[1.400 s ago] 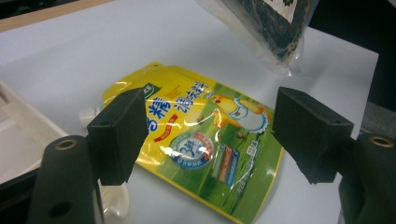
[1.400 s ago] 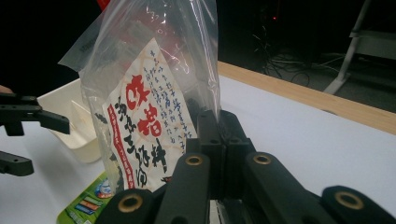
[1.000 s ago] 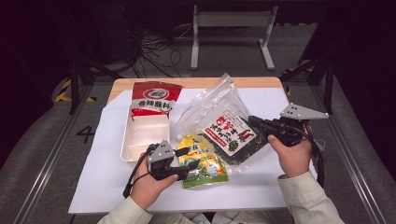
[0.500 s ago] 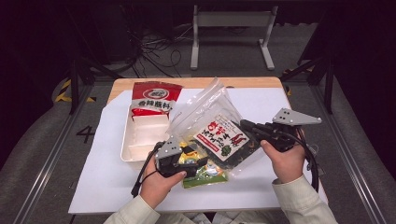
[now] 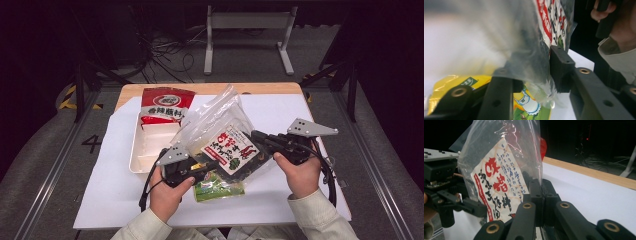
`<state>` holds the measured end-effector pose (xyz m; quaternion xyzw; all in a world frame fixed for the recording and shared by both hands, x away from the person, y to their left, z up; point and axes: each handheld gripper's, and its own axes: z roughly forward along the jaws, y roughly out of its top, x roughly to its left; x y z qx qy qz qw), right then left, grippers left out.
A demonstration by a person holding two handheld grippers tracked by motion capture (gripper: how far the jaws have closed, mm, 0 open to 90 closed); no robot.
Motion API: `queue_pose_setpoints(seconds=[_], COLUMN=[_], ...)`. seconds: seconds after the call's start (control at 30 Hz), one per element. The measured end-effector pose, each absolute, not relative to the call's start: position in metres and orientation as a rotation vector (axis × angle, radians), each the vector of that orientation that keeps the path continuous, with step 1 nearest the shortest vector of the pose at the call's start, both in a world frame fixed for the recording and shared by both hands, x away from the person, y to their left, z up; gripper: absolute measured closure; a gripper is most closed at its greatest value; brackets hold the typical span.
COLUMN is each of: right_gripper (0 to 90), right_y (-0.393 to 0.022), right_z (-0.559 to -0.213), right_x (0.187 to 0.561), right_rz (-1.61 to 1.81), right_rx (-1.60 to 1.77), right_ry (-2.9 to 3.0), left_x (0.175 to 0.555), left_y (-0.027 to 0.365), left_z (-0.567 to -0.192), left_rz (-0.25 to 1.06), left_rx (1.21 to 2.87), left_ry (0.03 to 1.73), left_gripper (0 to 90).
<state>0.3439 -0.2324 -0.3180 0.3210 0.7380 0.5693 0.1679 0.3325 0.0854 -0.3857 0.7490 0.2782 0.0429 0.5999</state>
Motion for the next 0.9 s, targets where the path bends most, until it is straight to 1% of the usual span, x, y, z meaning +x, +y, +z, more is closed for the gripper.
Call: queue_pose_setpoints(seconds=[0.17,0.37,0.57,0.6,0.73,0.77,0.9], right_gripper=[87.3,84.6,78.8,75.8,72.6,69.0,66.4], right_y=[-0.230,-0.230,-0.230,-0.230,-0.232,-0.236,-0.243], right_z=[-0.320,-0.320,-0.321,-0.321,-0.320,-0.320,-0.318], right_x=[0.345,0.346,0.347,0.347,0.346,0.345,0.344], right_rz=[1.600,1.598,1.577,1.575,1.561,1.559,1.560], right_rx=[0.897,0.872,0.851,0.850,0.853,0.860,0.878], right_ry=[2.116,2.125,2.141,2.137,2.120,2.108,2.083], left_x=[0.330,0.329,0.328,0.328,0.327,0.327,0.326], left_y=[0.092,0.097,0.103,0.106,0.110,0.112,0.119], left_z=[-0.376,-0.370,-0.360,-0.358,-0.351,-0.349,-0.337], left_rz=[0.134,0.142,0.177,0.182,0.193,0.200,0.220], left_rx=[1.760,1.769,1.787,1.792,1.796,1.797,1.837], left_ry=[0.613,0.576,0.541,0.535,0.523,0.518,0.488], left_gripper=[73.7,75.0,75.8,75.9,76.1,76.3,76.3])
